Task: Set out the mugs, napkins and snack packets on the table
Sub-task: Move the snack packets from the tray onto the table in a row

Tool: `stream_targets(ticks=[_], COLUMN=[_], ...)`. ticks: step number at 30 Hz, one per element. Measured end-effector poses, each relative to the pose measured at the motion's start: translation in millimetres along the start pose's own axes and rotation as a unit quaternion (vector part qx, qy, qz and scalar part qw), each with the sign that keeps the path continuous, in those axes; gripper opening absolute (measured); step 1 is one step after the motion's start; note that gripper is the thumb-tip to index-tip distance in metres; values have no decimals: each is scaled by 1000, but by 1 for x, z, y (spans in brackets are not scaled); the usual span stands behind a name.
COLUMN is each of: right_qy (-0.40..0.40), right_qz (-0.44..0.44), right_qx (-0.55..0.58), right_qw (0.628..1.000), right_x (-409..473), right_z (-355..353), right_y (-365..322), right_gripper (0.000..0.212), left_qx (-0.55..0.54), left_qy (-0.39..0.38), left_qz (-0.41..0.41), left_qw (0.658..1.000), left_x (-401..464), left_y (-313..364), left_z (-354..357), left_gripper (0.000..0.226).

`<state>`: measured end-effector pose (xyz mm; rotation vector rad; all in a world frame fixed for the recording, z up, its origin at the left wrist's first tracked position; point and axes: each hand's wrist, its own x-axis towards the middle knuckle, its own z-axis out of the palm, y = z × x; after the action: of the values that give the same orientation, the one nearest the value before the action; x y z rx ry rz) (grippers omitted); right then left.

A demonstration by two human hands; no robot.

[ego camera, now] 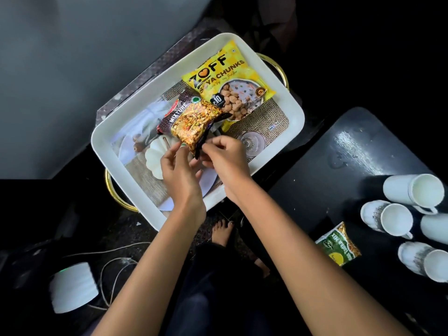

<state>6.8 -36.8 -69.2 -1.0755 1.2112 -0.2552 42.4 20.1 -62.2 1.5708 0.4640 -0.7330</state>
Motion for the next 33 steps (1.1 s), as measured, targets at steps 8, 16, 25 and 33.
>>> stream_targets(ticks=[8,16,25,33], right_qy=[-35,-20,201,315], right_qz=[-64,-11,61,28], right_qx=[104,186,347,308], right_qw=[992,982,914,897], right_x=[-40,-95,-145,-188], right_z=[-37,-102,-210,-260], right_y=[9,49,114,171], right_gripper=[24,20,28,20], left_qx=[-96,-32,244,425], left_qy=[-88,-206,-370,-471], left_qz=[-126,-175,-69,-62], left_qw=[983,962,894,770], left_x=[-29,-66,-131,-185], left_y=[-1,-19,-88,-175], left_z=[3,12,27,37], left_gripper=[52,24,9,36])
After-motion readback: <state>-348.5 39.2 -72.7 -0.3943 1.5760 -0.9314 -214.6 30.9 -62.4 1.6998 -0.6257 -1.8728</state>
